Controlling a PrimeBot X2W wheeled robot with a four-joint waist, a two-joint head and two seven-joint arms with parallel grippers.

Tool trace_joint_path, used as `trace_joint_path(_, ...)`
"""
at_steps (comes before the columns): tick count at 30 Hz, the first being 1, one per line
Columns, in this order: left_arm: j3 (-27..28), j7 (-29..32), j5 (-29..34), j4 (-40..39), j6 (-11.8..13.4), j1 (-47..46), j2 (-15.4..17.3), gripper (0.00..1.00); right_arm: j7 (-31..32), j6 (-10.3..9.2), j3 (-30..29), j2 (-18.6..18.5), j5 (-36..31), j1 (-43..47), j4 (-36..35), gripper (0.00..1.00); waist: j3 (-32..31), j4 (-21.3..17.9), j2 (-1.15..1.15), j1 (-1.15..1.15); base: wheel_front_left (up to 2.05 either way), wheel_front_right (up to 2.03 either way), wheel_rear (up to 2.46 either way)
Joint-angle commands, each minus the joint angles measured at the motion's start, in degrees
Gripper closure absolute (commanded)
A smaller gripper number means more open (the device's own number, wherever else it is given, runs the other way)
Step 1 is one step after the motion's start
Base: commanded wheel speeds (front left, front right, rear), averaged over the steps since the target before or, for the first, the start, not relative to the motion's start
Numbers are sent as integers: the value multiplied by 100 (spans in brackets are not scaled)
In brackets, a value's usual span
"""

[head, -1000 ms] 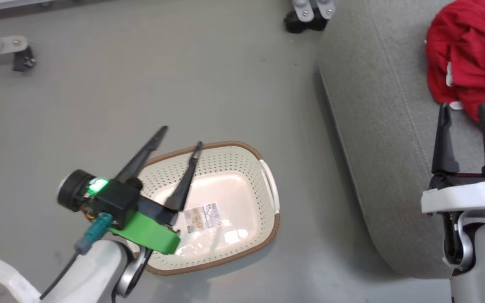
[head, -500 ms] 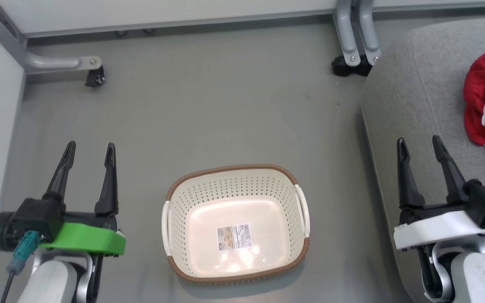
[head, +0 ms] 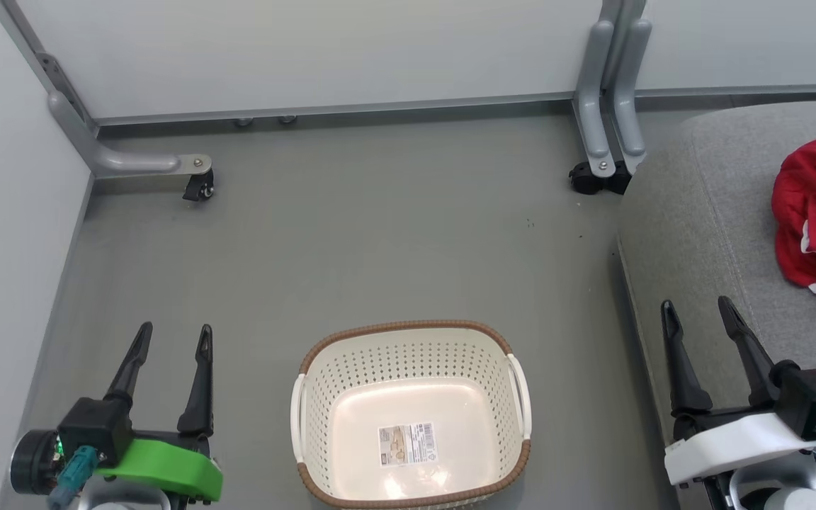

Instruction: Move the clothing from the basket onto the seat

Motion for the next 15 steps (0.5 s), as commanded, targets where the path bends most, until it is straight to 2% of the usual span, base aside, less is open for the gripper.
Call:
trace_joint_path(1, 13, -16, 114, 47, -24, 116, 1, 0, 31, -4, -8, -11, 60, 115, -54, 0, -132, -31, 0, 0, 0, 0, 0)
trace_joint_path(15, 134, -16, 458, 341, -167, 408, -141, 0, 187, -4, -62, -11, 93, 504, -211, 0, -473, -57, 0, 0, 0, 0, 0)
